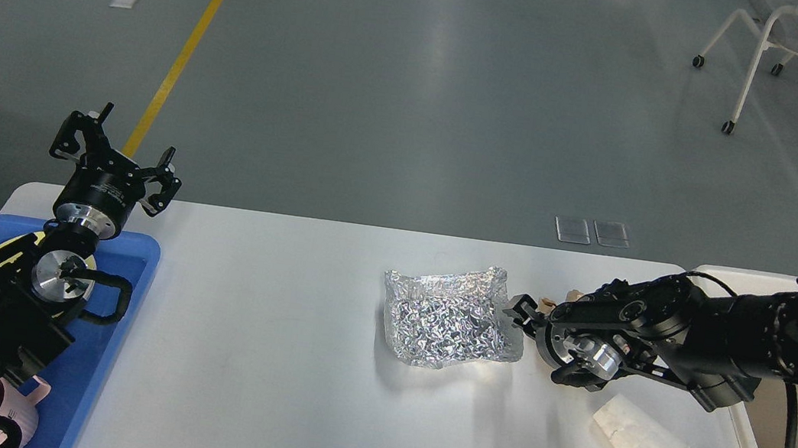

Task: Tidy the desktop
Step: 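Lower the right gripper and close it on the crumpled brown paper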

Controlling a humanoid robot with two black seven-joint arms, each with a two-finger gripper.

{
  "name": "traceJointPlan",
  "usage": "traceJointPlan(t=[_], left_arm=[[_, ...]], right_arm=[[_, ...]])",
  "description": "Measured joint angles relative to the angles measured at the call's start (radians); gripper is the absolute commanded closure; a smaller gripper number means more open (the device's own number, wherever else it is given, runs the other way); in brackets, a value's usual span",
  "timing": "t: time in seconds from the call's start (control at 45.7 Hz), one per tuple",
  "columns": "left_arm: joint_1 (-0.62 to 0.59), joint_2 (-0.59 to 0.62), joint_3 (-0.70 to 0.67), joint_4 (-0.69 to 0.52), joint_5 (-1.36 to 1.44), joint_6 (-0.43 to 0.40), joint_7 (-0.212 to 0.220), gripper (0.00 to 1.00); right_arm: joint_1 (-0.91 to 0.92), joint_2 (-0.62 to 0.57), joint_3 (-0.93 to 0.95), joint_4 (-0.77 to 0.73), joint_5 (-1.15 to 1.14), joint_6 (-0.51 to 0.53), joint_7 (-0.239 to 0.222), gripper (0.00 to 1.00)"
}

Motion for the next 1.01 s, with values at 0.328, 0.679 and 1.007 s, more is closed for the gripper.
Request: traceJointPlan(t=[0.328, 0.679, 1.007], left_arm=[[0.000, 0.000, 0.000, 0.000, -0.001, 0.000, 0.000, 0.01], [0.000, -0.001, 0.000, 0.000, -0.001, 0.000, 0.000, 0.00], [0.000, 0.000, 0.000, 0.000, 0.000, 0.000, 0.001, 0.00]], right_arm=[[0.010, -0.099, -0.002, 0.040, -0.013, 0.008, -0.001, 0.00], [-0.044, -0.117, 0.000, -0.049, -0.050, 0.013, 0.000, 0.00], [-0.179, -0.042, 0.098, -0.327, -0.043, 0.080, 0.001, 0.00]])
